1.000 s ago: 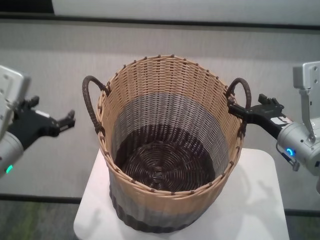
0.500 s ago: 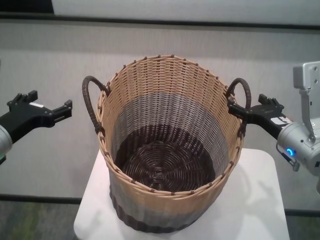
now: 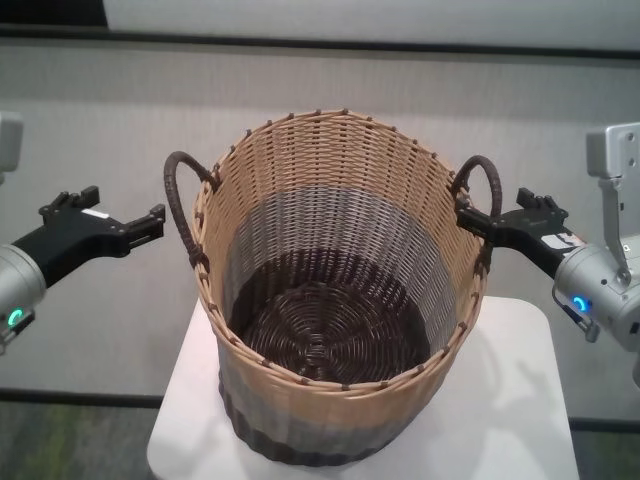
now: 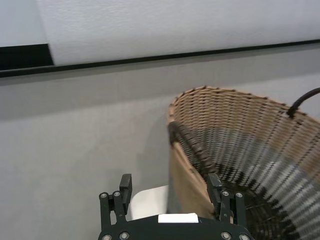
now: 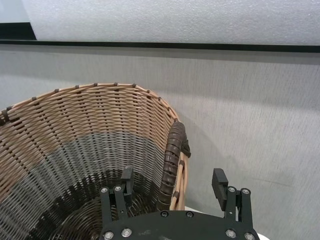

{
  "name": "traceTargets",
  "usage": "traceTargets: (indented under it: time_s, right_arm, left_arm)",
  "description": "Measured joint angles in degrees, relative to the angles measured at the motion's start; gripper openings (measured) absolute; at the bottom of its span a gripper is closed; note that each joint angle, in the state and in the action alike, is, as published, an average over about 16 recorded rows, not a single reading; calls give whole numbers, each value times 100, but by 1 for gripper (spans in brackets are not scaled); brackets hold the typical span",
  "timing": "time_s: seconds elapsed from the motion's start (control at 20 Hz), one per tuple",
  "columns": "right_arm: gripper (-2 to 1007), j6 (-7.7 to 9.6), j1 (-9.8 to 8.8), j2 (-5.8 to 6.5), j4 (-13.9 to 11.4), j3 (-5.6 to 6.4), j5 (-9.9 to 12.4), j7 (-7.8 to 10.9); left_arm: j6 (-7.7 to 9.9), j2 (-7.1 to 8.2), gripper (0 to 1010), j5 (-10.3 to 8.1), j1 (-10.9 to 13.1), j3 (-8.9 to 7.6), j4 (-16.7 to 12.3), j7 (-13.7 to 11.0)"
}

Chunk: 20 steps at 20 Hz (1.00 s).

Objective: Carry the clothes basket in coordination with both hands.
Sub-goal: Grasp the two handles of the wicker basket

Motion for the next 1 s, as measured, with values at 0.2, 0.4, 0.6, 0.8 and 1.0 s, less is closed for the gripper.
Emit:
traceTargets:
  time_s: [0.2,0.4,0.6,0.8,1.0]
  right_arm:
    - [1000,0,0,0,0,0,0,0]
    - [1000,0,0,0,0,0,0,0]
    - [1000,0,0,0,0,0,0,0]
    - [1000,0,0,0,0,0,0,0]
    - [1000,0,0,0,0,0,0,0]
  left_arm:
    - [-47,-26,999,-42,-99,142,76,-80]
    - [-81,-33,999,-67,-198,290,136,-137]
    - [-102,-23,999,-70,-293,421,190,-161]
    - [-123,-12,999,-45,-388,527,258,-160]
    - [-144,-8,999,-13,-476,607,329,-164]
